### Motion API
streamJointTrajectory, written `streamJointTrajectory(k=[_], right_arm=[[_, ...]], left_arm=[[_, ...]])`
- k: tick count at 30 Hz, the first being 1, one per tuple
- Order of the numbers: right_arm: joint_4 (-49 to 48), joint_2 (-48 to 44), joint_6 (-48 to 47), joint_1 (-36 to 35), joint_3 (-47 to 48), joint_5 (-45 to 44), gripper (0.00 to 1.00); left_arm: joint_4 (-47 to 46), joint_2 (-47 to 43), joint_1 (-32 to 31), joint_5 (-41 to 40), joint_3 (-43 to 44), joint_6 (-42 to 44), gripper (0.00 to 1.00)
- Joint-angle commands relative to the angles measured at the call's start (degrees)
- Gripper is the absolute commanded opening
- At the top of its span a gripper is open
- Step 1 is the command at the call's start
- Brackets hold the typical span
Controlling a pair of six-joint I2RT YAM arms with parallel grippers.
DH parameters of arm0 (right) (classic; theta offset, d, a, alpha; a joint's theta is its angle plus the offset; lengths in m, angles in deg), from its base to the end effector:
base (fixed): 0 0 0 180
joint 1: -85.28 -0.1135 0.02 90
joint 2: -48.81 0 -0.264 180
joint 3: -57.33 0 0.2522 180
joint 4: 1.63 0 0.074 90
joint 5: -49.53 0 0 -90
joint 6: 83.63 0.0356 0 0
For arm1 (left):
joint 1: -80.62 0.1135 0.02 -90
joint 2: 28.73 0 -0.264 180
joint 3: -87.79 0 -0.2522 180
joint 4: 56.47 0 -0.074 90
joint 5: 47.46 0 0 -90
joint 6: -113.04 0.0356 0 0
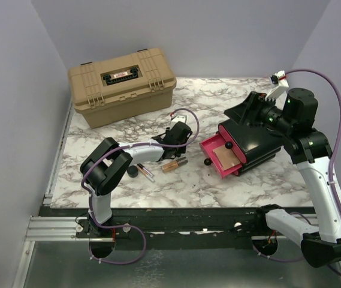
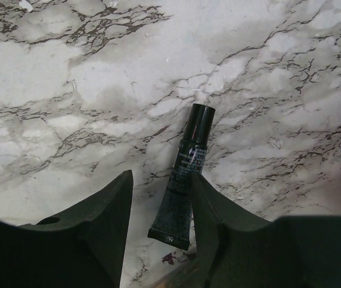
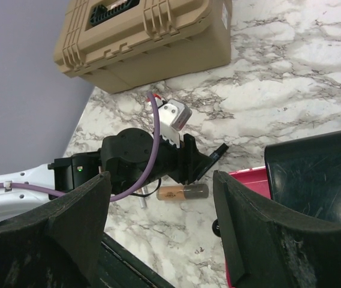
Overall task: Organize the makeup
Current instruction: Pick up the makeup from the center of the board.
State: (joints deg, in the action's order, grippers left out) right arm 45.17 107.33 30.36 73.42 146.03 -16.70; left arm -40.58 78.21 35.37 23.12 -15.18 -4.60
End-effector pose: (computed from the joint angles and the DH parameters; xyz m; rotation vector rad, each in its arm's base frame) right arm 0.1950 0.0556 0.4349 -0.0952 1.9140 0.8132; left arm 0.2833 -0.2690 0.1632 0.1958 2.3172 -0.2403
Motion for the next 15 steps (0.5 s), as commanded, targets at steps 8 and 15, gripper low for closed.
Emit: streamJointTrajectory(k=[8,15], right_arm=[[-1.11,0.35,-0.06,-0.22,-1.48,-0.10,0.74],[-1.05,0.54,-0.08,-0.23,-1.71,-0.09,0.74]], left_arm=[[1.74,-0.54,0.01,4.05,-1.62,2.16,0.44],[1.65,-2.26,0.03,5.24,-2.26,2.87,0.44]])
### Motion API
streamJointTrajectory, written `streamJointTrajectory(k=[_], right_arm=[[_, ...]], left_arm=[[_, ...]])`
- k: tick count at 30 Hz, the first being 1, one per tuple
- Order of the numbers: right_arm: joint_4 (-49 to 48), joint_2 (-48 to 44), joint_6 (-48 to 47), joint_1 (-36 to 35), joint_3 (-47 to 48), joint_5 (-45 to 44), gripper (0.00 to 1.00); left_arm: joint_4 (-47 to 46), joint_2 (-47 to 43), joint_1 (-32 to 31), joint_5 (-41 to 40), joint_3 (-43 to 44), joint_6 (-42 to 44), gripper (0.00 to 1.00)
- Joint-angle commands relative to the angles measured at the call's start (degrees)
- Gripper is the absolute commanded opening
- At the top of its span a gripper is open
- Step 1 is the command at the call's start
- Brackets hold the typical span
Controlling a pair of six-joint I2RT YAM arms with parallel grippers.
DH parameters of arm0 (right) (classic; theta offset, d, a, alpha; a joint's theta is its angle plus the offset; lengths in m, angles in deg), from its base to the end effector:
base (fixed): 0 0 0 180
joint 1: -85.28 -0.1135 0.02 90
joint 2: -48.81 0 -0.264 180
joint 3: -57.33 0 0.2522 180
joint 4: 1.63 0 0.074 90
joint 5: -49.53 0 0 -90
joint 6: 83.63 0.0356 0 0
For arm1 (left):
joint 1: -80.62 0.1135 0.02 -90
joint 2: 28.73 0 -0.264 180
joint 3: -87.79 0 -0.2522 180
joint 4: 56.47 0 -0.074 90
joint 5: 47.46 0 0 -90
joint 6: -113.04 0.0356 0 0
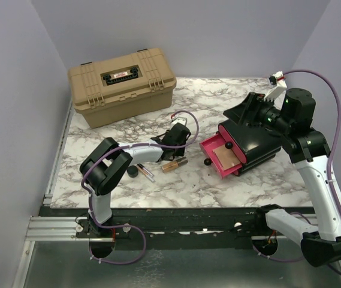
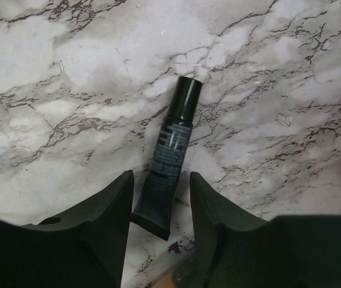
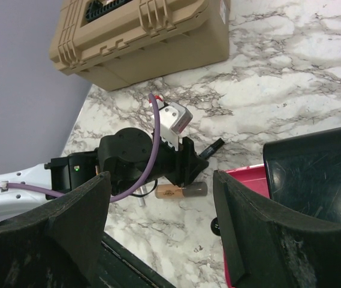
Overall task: Organize the makeup
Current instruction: Pick up the makeup from the center of the board, then place the makeup in the drawer.
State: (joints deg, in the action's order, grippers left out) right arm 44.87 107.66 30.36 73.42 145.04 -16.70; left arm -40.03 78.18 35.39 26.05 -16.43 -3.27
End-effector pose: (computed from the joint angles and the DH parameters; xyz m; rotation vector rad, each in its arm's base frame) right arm 0.1985 0.0564 0.4289 -0.0906 1.9319 0.8130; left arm 0.2788 -0.2667 0.1559 0.2579 2.3582 -0.2589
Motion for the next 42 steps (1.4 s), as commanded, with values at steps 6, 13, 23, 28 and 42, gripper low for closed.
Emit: streamJointTrajectory(k=[6,13,23,28,42], right_arm=[[-0.50,0.12,-0.12,-0.26,-0.82,-0.10,0.74],[-0.26,0.08,-0.42,-0.26,-0.76,-0.51,0.74],[1.36,0.65,-4.22,-0.23,-3.57,-15.10,0.75],[3.31,1.69,-7.54,-0.26,-5.39,-28.38,0.75],[-1.29,-1.99,-6.40,-0.25,-7.94,-29.55,0.76]], left_arm=[[1.21,-1.62,0.02,2.15,-1.22,1.66,0.37],[1.19,-4.67,0.01,0.04,-2.11,1.10,0.24],[-0.82,-15.83,-0.03,3.69,-5.07,4.07,0.18],[-4.93,-20.58,-0.56,21.89,-5.84,8.96,0.18],[4.53,-15.69,-3.31,32.44,7.26,9.35,0.18]])
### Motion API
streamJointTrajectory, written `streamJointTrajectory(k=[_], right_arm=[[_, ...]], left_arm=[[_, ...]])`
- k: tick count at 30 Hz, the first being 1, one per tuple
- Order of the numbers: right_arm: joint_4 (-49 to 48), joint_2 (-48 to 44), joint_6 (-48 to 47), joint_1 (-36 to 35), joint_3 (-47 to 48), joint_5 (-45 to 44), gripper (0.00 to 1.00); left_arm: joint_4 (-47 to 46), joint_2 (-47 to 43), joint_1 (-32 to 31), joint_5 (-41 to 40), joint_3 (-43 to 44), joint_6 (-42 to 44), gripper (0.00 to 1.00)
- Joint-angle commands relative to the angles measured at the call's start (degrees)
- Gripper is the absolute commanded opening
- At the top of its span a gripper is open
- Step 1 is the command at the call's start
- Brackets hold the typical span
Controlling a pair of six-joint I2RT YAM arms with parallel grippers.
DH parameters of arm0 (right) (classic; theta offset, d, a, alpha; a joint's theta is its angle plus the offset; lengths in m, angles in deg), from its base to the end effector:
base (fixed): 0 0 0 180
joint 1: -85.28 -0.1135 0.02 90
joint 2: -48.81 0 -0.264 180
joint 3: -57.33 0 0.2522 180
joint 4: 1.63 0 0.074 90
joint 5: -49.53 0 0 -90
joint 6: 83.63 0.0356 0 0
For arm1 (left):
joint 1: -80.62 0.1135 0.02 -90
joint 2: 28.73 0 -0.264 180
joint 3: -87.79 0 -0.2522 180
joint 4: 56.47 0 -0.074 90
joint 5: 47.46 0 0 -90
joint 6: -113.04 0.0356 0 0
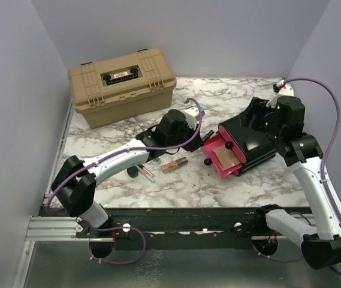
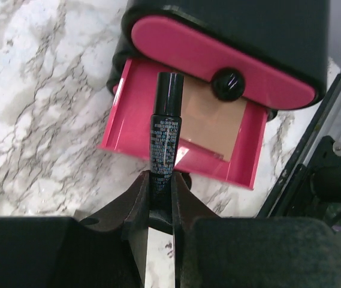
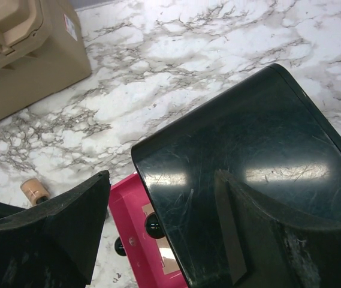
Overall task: Organize the makeup
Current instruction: Place the makeup in the drawer.
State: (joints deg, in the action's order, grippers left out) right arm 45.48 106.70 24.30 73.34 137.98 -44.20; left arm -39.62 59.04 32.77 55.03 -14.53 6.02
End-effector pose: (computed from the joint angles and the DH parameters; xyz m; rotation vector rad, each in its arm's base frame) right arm 0.2079 0.0416 0.3895 0.1468 1.9996 0.2702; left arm 0.2325 -0.2683 0.2838 0.7121 2.0385 -0.9079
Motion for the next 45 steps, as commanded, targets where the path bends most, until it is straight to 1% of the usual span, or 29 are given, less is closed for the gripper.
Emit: streamJointTrajectory(k=[1,3,12,16,18,20,23,26,29,36,37,38,42,44,45], right_arm=[[-1.76,-1.05,-0.44,-0.14,-0.86,-2.15,0.76],[-1.47,-1.03,-0.64,-0.13,-0.80,-2.40,0.77],[-1.51,-1.69,-0.79,-0.18,-1.48,-1.76,0.77],[-1.83,-1.94,-0.71,-0.18,-1.84,-1.67,0.78],[-1.88,-1.85,-0.64,-0.13,-2.01,-1.46,0.78],[-1.88,-1.86,-0.70,-0.14,-2.16,-1.44,0.78],[-2.13,-1.75,-0.76,-0.18,-2.37,-1.29,0.78],[-2.23,-1.74,-0.76,-0.14,-2.51,-1.17,0.78],[-2.50,-1.89,-0.69,-0.16,-3.13,-1.16,0.78],[-2.85,-1.84,-0.51,-0.16,-3.65,-0.84,0.78],[-2.85,-1.89,-0.56,-0.16,-3.58,-0.92,0.78],[-2.78,-1.98,-0.68,-0.17,-3.54,-1.05,0.78],[-2.75,-2.21,-0.83,-0.18,-3.69,-1.39,0.78],[-2.66,-2.21,-0.83,-0.18,-3.66,-1.37,0.78],[-2.59,-2.19,-0.82,-0.18,-3.69,-1.36,0.78]], left_arm=[[5.04,4.43,-0.90,3.59,6.47,-0.06,0.15],[6.86,6.10,-1.67,2.03,8.36,0.19,0.14],[12.90,13.14,-4.32,-5.86,14.79,1.28,0.14],[13.36,14.27,-6.09,-11.72,16.30,1.77,0.14],[13.56,14.84,-6.64,-12.05,17.10,2.00,0.14],[13.57,15.38,-7.25,-14.24,18.13,2.16,0.14],[14.09,16.60,-7.60,-13.29,19.67,2.39,0.18],[16.75,18.13,-7.71,-14.26,21.55,2.98,0.23],[18.80,18.75,-7.69,-16.40,22.92,3.12,0.23],[19.31,19.70,-7.69,-16.78,24.35,3.18,0.25],[19.13,19.72,-7.69,-16.60,24.36,2.86,0.26],[18.89,19.81,-7.70,-16.61,24.39,2.60,0.30],[18.93,20.51,-7.71,-18.06,24.89,2.73,0.35],[18.64,20.13,-7.78,-19.19,24.66,2.30,0.40],[18.42,19.92,-7.80,-19.51,24.53,2.19,0.41]])
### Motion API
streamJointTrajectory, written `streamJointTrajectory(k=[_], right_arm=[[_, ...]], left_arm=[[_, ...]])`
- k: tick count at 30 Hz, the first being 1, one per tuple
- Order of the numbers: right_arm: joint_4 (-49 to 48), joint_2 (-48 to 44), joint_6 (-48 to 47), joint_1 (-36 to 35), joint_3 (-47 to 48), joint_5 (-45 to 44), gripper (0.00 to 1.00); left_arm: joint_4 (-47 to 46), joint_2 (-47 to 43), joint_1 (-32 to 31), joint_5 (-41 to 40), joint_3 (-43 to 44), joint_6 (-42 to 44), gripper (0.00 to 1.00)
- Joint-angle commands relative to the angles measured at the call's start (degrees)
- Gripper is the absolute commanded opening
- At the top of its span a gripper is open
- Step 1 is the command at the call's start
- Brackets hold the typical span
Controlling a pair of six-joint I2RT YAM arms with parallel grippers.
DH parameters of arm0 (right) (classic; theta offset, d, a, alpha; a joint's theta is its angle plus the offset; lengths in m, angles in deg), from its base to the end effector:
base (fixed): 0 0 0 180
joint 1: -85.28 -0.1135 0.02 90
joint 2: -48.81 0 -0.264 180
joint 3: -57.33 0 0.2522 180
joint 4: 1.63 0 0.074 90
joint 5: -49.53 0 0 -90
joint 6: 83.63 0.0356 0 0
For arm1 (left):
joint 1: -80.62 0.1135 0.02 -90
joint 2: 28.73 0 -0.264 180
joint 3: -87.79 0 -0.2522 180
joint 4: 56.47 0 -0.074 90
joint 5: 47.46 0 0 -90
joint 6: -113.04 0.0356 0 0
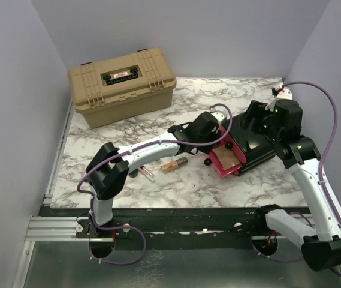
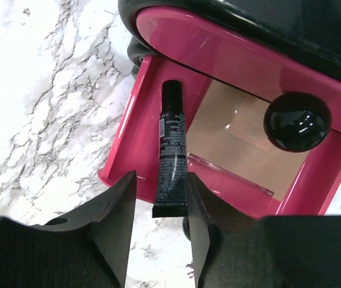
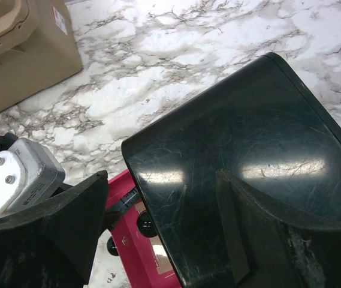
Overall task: Organize the makeup
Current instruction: Place the makeup in the drawer.
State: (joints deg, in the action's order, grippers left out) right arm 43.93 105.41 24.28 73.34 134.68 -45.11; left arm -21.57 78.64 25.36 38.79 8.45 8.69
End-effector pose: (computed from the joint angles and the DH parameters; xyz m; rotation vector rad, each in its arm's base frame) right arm 0.2059 0.0406 0.3773 0.1567 2.0051 0.2524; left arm 0.2476 -0.3530 0.2633 0.7914 2.2211 -0.5413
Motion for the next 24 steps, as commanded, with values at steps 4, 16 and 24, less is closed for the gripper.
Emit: streamJointTrajectory(k=[4,16,24], right_arm=[[-1.03,-1.03,-0.85,-0.18,-0.41,-0.44,0.78],[-0.77,-1.14,-0.51,-0.18,-0.20,-0.10,0.78],[-0.53,-0.88,-0.18,-0.16,0.07,1.19,0.78]], left_arm=[[0.30,-0.32,-0.37,-4.85,1.31,-0.83,0.41],[0.04,-1.05,-0.89,-2.90,-0.25,1.09,0.37],[0.03,1.52,-1.00,-2.20,0.96,1.32,0.38]])
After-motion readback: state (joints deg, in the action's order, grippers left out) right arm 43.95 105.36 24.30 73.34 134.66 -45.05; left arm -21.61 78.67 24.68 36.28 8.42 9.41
